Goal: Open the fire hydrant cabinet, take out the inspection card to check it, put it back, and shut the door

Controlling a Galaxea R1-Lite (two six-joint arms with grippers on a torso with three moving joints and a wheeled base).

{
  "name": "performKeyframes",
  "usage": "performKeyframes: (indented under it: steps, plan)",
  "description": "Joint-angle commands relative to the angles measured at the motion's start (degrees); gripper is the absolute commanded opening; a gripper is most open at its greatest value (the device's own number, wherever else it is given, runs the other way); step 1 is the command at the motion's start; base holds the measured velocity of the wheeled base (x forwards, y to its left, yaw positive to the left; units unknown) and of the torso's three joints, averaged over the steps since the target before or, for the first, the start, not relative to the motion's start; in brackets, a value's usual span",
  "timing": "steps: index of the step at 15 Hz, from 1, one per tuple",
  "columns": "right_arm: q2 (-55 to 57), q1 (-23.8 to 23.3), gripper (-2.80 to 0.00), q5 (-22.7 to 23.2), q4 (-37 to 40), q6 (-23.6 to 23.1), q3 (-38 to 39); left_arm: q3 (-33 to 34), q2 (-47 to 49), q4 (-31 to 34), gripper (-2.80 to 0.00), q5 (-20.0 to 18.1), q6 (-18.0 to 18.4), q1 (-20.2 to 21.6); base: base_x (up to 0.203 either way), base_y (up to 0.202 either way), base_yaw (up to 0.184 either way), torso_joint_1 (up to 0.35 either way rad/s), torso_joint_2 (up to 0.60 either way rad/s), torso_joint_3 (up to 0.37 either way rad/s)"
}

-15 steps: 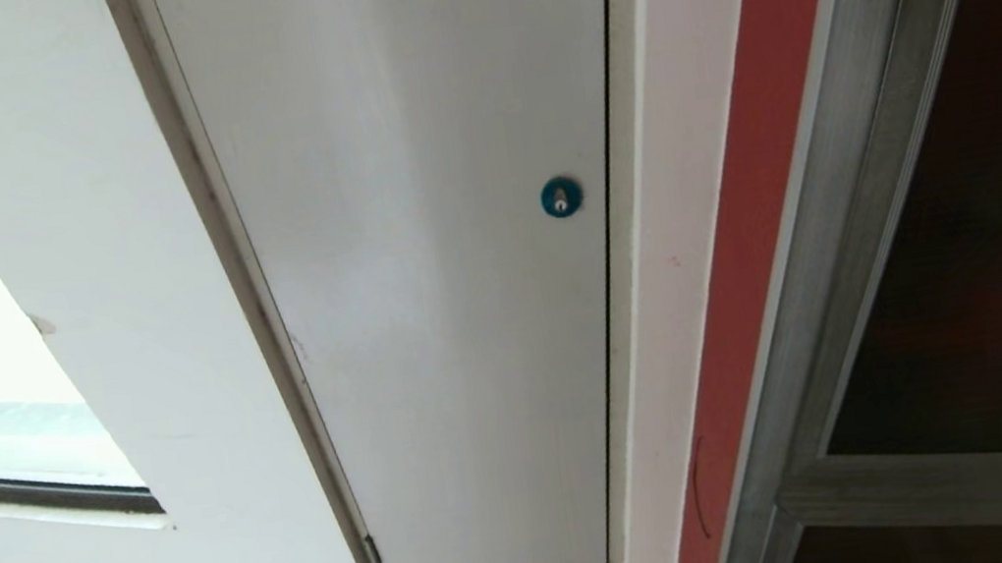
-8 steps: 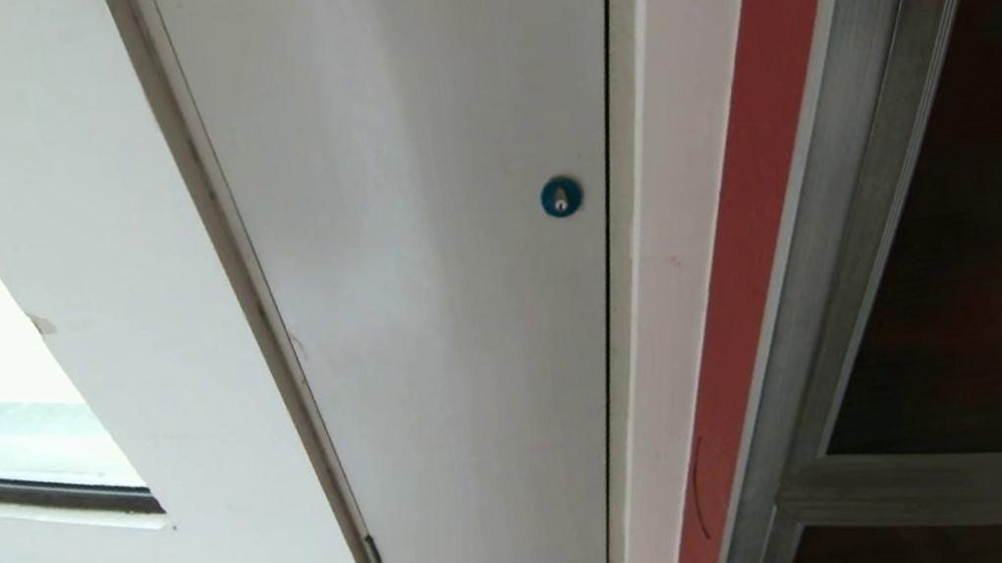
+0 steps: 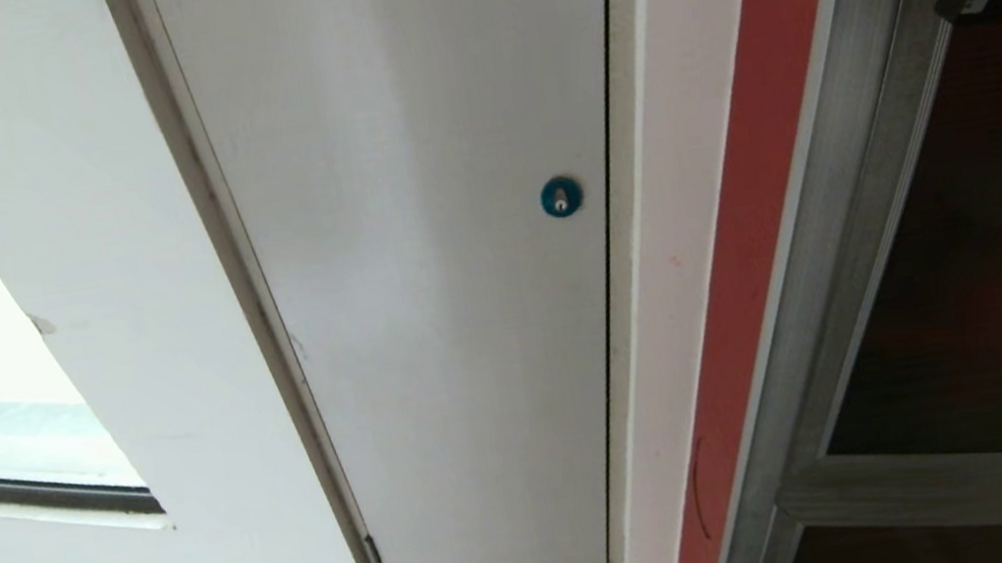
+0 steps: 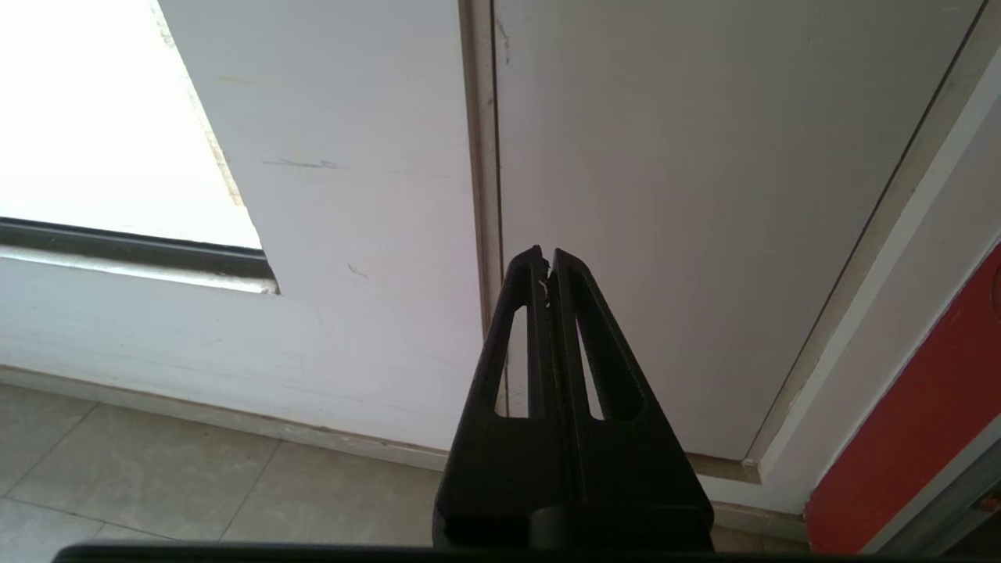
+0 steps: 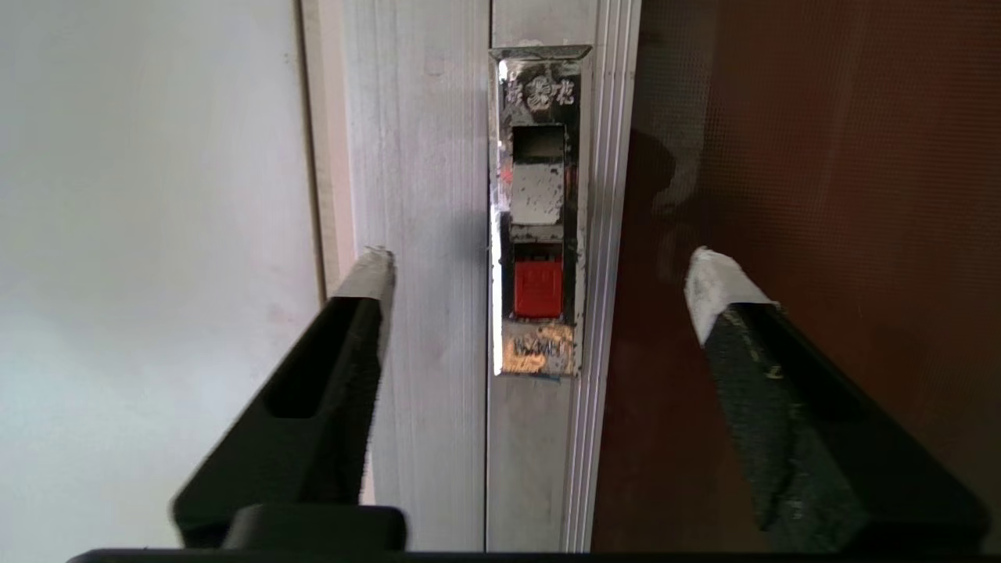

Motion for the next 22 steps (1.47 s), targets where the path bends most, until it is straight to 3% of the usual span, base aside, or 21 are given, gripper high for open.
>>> performKeyframes:
  steps: [1, 14, 15, 22]
  plan:
    - [0.45, -0.18, 0.00, -0.20, -0.26, -0.09, -0.38, 0.35, 0.07, -0.03, -2.80, 0.00, 0.01, 0.00, 0.000, 0.000, 0.000, 0.000, 0.00, 0.000]
    - [1.42, -1.94, 0.00, -0.28, -0.26, -0.09, -2.31, 0.35, 0.07, -0.03, -2.80, 0.00, 0.01, 0.00, 0.000, 0.000, 0.000, 0.000, 0.00, 0.000]
    - [1.51, -1.94, -2.80, -0.28, -0.26, -0.09, -2.31, 0.35, 0.07, -0.03, -2.80, 0.00, 0.01, 0.00, 0.000, 0.000, 0.000, 0.000, 0.00, 0.000]
    - [2.04, -1.94, -2.80, -0.28, -0.26, 0.00, -2.49, 0.35, 0.07, -0.03, -2.80, 0.00, 0.01, 0.00, 0.000, 0.000, 0.000, 0.000, 0.00, 0.000]
